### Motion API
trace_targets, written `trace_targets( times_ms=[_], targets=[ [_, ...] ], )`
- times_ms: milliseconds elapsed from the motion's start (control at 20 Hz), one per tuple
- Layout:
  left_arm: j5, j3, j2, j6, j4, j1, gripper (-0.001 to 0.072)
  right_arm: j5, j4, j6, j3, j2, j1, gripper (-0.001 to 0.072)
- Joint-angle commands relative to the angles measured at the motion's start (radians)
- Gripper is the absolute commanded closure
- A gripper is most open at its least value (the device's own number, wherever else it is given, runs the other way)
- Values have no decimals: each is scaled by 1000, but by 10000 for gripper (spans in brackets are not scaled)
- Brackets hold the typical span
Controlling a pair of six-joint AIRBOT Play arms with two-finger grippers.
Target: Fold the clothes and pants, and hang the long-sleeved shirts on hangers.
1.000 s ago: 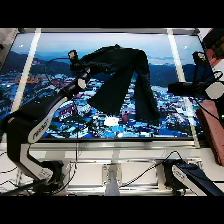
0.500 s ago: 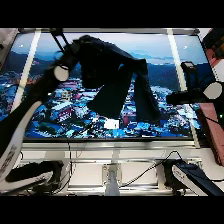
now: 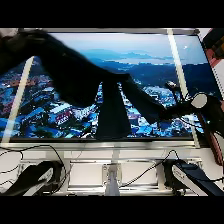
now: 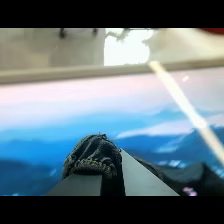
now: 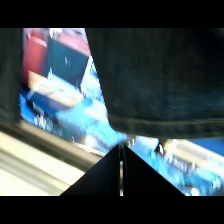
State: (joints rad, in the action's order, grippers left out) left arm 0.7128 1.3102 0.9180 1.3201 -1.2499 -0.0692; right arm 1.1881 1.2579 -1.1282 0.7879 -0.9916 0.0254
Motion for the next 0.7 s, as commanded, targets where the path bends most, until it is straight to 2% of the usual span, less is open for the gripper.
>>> trace_targets(
  times_ms=[0,100,200,350,400,450,500,550,650],
  targets=[
    [310,0,-50,-1,-8,237,641,-157,-4,-43,-22,-5,8,693],
    [391,-2,-34,-2,-8,367,642,-221,-7,-77,-22,-29,63,694],
    [415,-3,-5,-13,-11,455,641,-248,-69,-102,-18,-74,146,695],
    [415,-3,63,-13,-16,496,641,-135,-191,27,7,-203,267,695],
    [416,-3,88,-13,-18,496,641,-101,-187,31,25,-250,299,691],
    [418,-3,112,-13,-18,496,641,-91,-186,30,39,-282,329,586],
    [418,-3,137,-13,-16,493,641,-105,-186,3,54,-307,357,313],
    [418,-3,159,-13,-14,493,641,-116,-188,-37,74,-328,385,188],
    [418,-3,203,-13,-14,493,641,-108,-187,-38,112,-366,422,189]
  ],
)
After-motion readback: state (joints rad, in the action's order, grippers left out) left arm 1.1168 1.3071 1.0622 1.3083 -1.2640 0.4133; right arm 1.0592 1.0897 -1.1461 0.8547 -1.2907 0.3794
